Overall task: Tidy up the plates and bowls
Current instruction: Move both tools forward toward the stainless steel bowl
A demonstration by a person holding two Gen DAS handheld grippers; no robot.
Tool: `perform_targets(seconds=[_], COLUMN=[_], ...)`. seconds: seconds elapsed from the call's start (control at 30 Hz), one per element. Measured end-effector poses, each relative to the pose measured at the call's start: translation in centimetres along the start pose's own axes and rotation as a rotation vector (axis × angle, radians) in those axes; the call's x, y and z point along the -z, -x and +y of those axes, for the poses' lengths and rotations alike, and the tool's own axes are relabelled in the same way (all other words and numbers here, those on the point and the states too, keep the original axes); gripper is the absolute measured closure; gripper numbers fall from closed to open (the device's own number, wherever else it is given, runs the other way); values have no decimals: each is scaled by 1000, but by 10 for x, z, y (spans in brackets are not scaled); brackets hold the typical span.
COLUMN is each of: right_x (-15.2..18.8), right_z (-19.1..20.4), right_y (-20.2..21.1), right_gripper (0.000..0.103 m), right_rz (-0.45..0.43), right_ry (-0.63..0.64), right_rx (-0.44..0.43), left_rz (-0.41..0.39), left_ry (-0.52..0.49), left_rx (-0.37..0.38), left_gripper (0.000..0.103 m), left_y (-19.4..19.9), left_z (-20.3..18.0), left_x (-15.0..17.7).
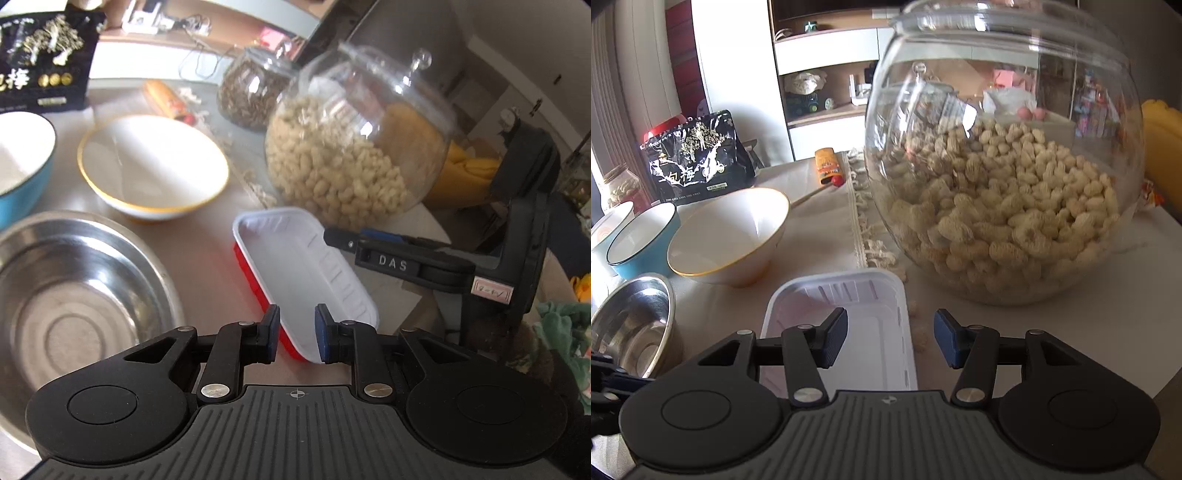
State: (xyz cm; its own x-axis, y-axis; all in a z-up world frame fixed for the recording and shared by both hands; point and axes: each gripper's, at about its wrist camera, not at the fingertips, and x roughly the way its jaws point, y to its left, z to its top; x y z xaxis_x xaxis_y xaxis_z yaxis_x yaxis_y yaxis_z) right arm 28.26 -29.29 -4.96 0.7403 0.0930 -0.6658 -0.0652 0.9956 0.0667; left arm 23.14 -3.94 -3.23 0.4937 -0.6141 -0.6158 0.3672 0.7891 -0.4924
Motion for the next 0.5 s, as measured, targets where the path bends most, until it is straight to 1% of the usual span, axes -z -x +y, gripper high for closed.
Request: perform_targets(seconds=[0.03,0.07,0.1,0.13,0.2,0.23,0.27,0.3,0.37,0.43,0.5], right_x=[-3,-5,-7,-10,-11,-10,-8,-5,0,5,10], right_z=[6,13,19,31,53,65,78,90,111,126,134], right_y=[5,8,10,9,2,-5,-11,-18,-29,-37,-42], right_gripper=[50,49,47,42,41,41,41,41,41,41,41], right_rz=[-10,-10,-3,16,67,102,131,155,196,228,247], right_ry=[0,-5,-9,-15,-37,-48,-53,-57,-57,-56,-58], right_rx=[-25,-70,-111,-179,-273,-314,-344,-360,-368,-378,-374], left_rz=[-44,-90,-125,-160,-190,-196,-198,-196,-190,-177,-161], left_ry=[6,13,22,39,97,145,185,217,259,265,267], left_rx=[-20,-60,-109,-181,-313,-383,-421,-433,-433,-430,-404], left_gripper=[80,80,80,80,80,80,80,80,80,80,80], left_y=[16,32,44,56,68,72,77,80,84,82,79], left_z=[9,19,29,43,70,85,98,109,124,130,135], left_x=[-2,-3,-4,-7,-6,-6,-4,-2,5,9,13])
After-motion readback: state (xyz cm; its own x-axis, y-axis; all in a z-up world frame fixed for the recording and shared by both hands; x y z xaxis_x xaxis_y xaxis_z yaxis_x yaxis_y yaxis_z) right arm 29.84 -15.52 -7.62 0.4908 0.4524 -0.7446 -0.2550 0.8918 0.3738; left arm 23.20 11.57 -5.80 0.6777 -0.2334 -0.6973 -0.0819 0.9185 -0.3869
